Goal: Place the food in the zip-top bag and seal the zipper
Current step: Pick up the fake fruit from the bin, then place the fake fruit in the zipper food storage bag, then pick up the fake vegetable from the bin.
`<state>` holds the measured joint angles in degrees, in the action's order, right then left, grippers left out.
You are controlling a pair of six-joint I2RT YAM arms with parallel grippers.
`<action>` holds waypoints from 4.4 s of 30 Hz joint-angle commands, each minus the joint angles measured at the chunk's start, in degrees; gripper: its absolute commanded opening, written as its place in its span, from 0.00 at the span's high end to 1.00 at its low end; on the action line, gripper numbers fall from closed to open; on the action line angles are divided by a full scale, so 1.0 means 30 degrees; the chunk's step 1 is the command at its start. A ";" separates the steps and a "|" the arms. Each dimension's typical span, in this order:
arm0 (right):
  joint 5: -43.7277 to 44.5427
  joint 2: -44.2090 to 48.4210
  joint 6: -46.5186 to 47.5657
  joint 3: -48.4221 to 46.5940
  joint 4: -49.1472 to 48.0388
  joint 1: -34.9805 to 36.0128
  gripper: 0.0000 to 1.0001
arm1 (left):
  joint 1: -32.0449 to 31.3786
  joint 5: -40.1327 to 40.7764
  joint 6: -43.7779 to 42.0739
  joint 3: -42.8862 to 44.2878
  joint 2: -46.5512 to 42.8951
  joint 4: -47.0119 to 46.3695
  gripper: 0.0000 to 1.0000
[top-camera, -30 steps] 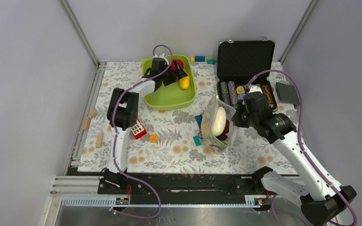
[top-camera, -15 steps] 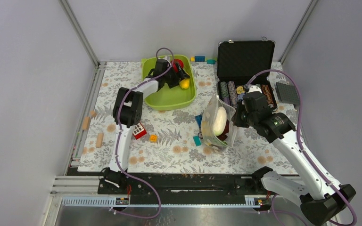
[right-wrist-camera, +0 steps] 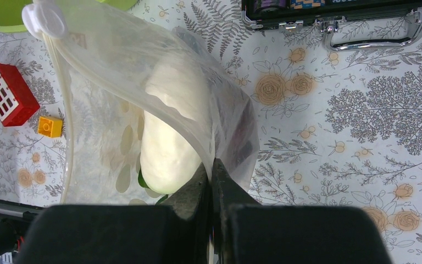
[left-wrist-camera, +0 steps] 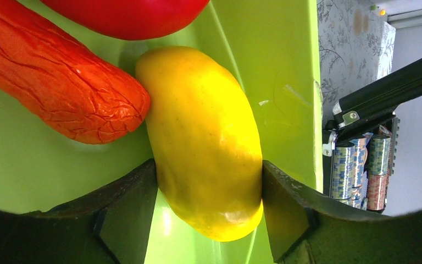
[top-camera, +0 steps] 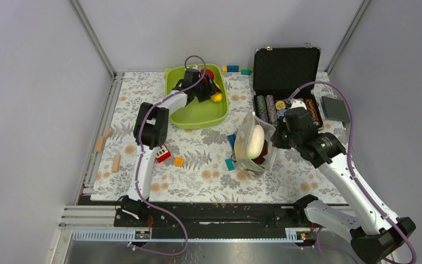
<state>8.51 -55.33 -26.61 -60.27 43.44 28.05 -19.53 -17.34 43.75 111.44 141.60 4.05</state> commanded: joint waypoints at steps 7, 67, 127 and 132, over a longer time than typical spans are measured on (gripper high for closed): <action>0.0322 0.0449 0.0141 -0.0529 -0.0049 -0.0071 1.00 | -0.0366 0.0556 -0.1405 -0.2534 -0.5258 0.0170 0.83; -0.0828 0.1261 -0.0043 0.0168 -0.0473 -0.0064 1.00 | -1.2959 0.4681 -0.8137 -1.5529 -2.2335 -0.3589 0.01; 0.0090 0.1269 0.0402 0.0417 -0.1070 -0.0064 1.00 | 0.0299 0.9344 1.0515 0.1296 0.1490 -0.0259 0.70; 0.0084 0.1389 0.0404 0.0459 -0.1102 -0.0071 1.00 | 0.0300 0.9034 1.0290 0.0632 0.1155 -0.0889 0.98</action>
<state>7.05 -51.55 -26.13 -58.83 42.61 28.05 -18.96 11.53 74.81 114.34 144.62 3.51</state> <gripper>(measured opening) 0.018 0.183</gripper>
